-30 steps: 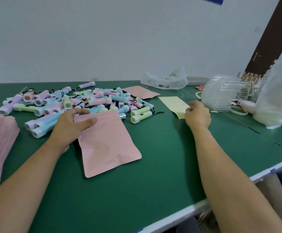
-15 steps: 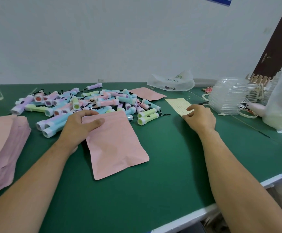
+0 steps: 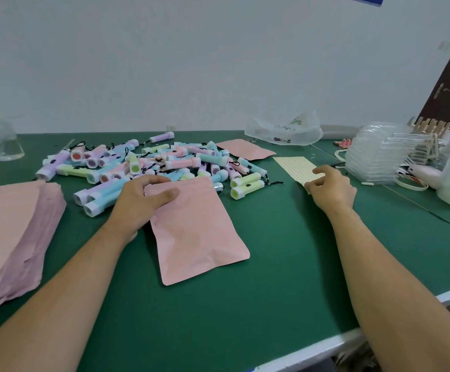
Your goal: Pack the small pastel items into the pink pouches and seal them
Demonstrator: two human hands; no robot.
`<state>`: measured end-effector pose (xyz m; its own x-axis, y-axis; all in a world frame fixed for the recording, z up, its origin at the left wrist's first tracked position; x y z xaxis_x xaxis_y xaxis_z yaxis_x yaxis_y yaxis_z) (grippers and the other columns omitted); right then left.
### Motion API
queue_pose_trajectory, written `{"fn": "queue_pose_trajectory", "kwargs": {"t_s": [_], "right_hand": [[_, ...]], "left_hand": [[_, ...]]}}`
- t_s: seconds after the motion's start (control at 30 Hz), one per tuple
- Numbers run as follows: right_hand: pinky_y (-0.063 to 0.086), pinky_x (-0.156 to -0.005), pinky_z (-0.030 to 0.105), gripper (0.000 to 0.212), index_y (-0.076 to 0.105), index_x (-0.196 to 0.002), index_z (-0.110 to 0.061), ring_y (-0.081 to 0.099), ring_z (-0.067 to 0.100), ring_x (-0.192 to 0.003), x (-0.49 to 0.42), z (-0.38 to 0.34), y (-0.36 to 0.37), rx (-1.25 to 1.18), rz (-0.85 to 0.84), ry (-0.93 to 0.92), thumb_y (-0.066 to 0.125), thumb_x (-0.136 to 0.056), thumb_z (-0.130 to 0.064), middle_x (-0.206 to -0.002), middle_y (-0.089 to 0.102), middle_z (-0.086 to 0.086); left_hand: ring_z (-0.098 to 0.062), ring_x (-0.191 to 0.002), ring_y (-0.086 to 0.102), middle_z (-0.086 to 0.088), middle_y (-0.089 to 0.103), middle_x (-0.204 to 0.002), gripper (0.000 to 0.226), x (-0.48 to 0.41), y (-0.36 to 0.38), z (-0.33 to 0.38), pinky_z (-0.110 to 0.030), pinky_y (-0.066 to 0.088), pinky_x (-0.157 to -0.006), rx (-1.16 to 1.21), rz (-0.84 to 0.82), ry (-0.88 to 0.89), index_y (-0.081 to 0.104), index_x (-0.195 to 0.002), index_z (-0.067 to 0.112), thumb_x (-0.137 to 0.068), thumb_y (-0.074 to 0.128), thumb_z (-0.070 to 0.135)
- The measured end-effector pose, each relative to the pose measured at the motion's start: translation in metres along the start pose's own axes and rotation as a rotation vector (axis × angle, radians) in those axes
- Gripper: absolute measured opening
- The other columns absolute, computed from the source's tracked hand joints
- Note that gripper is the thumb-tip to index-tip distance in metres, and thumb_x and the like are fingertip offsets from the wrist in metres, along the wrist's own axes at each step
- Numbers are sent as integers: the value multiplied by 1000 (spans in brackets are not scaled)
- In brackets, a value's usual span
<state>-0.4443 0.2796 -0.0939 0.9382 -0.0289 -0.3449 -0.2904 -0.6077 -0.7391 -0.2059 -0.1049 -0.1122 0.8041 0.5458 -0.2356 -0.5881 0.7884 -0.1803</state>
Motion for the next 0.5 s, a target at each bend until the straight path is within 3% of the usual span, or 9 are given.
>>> {"fn": "queue_pose_trajectory", "kwargs": {"t_s": [0.1, 0.17, 0.23, 0.33, 0.43, 0.5], "right_hand": [[41, -103, 47, 29, 58, -125, -26, 62, 24, -100, 1, -9, -6, -95, 116, -66, 67, -98, -22, -102, 77, -5], [50, -88, 41, 29, 55, -121, -28, 62, 22, -93, 9, -23, -4, -316, 88, -68, 71, -97, -25, -100, 77, -6], [50, -69, 28, 34, 55, -118, -29, 67, 16, -85, 28, -51, 8, -577, -49, -65, 77, -93, -28, -90, 76, -9], [50, -73, 25, 43, 57, -121, -26, 73, 6, -81, 67, -114, 33, -753, -361, -185, 83, -87, -27, -86, 79, -6], [49, -64, 17, 39, 59, -116, -18, 71, 9, -72, 108, -173, 49, -869, -658, -329, 84, -86, -17, -87, 79, 5], [50, -65, 15, 38, 57, -114, -16, 73, 14, -79, 128, -195, 50, -877, -786, -400, 83, -86, -12, -92, 79, 10]], "left_hand": [[-21, -118, 64, 5, 69, -121, 29, 0, 0, 1, -40, 55, -101, 17, 0, -3, 76, -108, 27, -83, 90, 31], [-19, -119, 64, 8, 70, -120, 27, 1, 0, 2, -36, 54, -100, 32, 2, 8, 76, -106, 28, -83, 89, 31], [-19, -121, 64, 11, 70, -119, 25, 1, 1, 4, -39, 53, -105, 30, 11, 18, 76, -106, 28, -85, 88, 30], [-19, -124, 60, 17, 66, -118, 25, 1, 0, 6, -38, 48, -110, 17, 44, 21, 75, -109, 28, -87, 86, 30], [-16, -126, 58, 20, 64, -117, 25, 2, -4, 5, -34, 47, -108, 36, 88, 30, 74, -112, 26, -89, 85, 28], [-14, -125, 58, 18, 65, -117, 26, 3, -4, 5, -35, 46, -111, 49, 105, 36, 74, -113, 23, -89, 85, 26]]}}
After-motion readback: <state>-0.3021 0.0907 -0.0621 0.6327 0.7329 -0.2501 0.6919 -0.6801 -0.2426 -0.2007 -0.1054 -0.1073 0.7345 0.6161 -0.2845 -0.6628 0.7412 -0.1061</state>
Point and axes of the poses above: each hand's wrist, its own x-axis away from the middle knuckle, its own y-axis out of the palm, z = x × y, the point moved 6 cm from there along -x, towards the middle knuckle
